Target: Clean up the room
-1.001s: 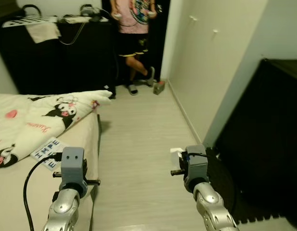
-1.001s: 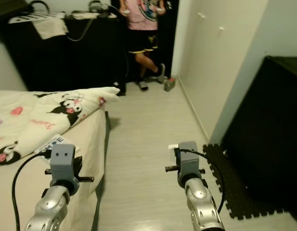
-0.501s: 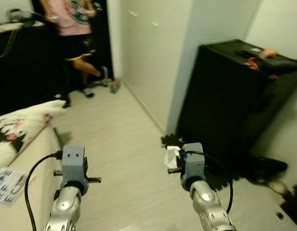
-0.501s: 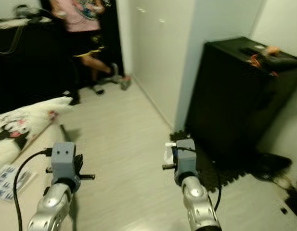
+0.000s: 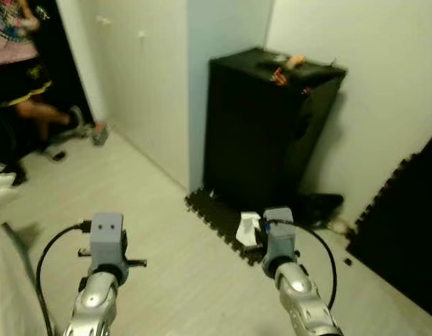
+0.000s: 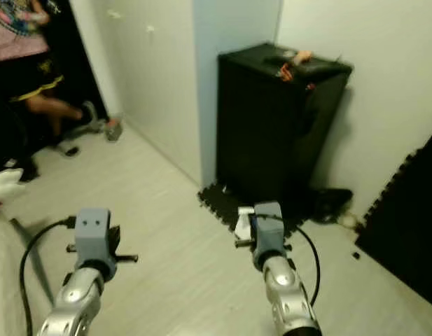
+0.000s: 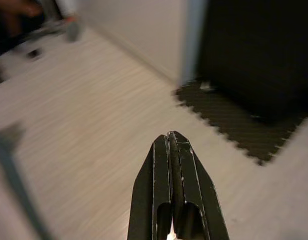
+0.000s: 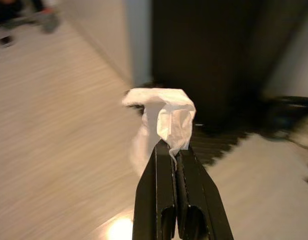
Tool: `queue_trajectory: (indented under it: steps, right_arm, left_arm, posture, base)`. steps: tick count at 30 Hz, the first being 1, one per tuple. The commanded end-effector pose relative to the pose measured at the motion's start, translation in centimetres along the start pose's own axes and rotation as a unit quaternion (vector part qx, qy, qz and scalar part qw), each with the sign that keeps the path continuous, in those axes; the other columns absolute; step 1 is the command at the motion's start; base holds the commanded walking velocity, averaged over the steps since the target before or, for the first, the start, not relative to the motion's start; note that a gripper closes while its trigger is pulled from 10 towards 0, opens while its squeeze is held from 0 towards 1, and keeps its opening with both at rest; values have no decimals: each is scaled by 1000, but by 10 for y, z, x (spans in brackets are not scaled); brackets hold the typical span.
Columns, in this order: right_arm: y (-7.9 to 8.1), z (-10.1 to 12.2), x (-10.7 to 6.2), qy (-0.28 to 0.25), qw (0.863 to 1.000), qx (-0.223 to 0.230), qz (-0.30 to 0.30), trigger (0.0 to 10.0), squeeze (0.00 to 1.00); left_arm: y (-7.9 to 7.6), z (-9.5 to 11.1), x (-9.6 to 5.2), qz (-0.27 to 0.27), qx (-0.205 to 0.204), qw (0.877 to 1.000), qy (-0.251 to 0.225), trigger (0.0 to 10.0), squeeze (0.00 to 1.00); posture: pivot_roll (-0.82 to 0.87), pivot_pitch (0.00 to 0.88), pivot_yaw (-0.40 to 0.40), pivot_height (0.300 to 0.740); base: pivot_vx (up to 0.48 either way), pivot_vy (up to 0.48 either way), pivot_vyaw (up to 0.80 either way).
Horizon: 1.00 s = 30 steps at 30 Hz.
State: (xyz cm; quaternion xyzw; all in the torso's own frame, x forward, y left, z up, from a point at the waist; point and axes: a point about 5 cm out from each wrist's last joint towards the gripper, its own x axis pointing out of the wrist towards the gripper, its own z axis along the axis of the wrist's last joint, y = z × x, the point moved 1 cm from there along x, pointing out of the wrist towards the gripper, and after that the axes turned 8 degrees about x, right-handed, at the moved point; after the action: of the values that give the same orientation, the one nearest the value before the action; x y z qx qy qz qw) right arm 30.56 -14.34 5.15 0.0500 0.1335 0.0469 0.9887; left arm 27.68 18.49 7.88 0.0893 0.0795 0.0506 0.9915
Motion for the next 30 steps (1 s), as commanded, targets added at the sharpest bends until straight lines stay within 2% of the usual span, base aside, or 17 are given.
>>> queue_trajectory:
  steps: [1,15,30]
  right_arm:
    - [0,-5,-1,12,1000,5,-4,10000,0]
    - [-3,-11,-2,29,1000,2,-10,10000,0]
    - [-7,-7,-4,11,1000,7,-28,10000,0]
  left_arm:
    - [0,-6,-1,0,6,1000,14,10000,0]
    - [-2,-7,-1,-6,11,1000,15,10000,0]
    - [-1,-7,0,-7,10,1000,19,10000,0]
  posture:
    - [-51,39,-1,708]
    - [-52,41,2,708]
    - [-57,46,18,708]
  base:
    - [0,0,-800]
    - [0,0,-800]
    - [0,0,-800]
